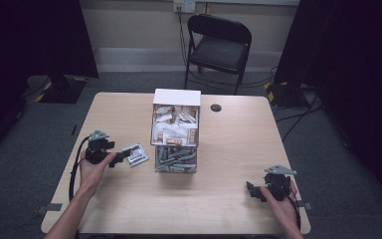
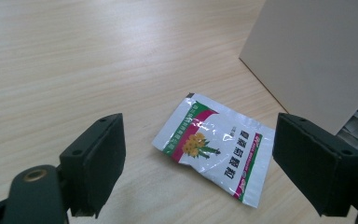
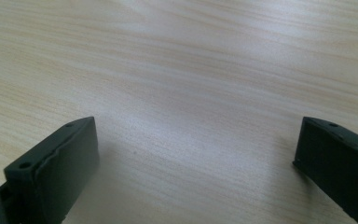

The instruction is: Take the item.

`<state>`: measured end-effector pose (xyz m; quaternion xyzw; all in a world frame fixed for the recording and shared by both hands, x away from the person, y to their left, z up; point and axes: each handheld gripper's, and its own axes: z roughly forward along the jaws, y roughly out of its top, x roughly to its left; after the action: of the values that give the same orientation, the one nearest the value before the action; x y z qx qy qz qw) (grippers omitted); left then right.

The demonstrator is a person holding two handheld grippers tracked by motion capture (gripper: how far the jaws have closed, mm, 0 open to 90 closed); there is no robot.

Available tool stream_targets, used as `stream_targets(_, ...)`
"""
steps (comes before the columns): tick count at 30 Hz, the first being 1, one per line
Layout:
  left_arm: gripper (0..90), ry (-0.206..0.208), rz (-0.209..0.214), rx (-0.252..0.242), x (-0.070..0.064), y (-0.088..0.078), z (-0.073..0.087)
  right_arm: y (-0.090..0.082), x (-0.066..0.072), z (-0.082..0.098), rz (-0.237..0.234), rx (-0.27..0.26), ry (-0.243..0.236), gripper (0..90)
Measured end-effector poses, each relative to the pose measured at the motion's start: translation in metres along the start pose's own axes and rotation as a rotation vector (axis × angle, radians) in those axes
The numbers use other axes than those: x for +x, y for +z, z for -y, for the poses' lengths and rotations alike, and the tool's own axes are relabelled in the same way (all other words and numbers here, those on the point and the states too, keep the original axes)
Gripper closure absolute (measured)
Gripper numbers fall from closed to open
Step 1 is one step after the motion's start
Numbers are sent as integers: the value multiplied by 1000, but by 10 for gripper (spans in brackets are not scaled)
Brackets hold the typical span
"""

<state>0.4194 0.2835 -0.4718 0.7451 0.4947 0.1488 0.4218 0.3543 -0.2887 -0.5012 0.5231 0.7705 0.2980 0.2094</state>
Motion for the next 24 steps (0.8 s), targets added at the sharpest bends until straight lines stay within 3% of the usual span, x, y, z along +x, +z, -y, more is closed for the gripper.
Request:
stream_targets(5,175,13,14,-10,-1,-15,0,0,0,0,0,0,0,0)
stream_targets(24,186,67,-15,-4,-4,-55,18,0,0,0,0,0,0,0)
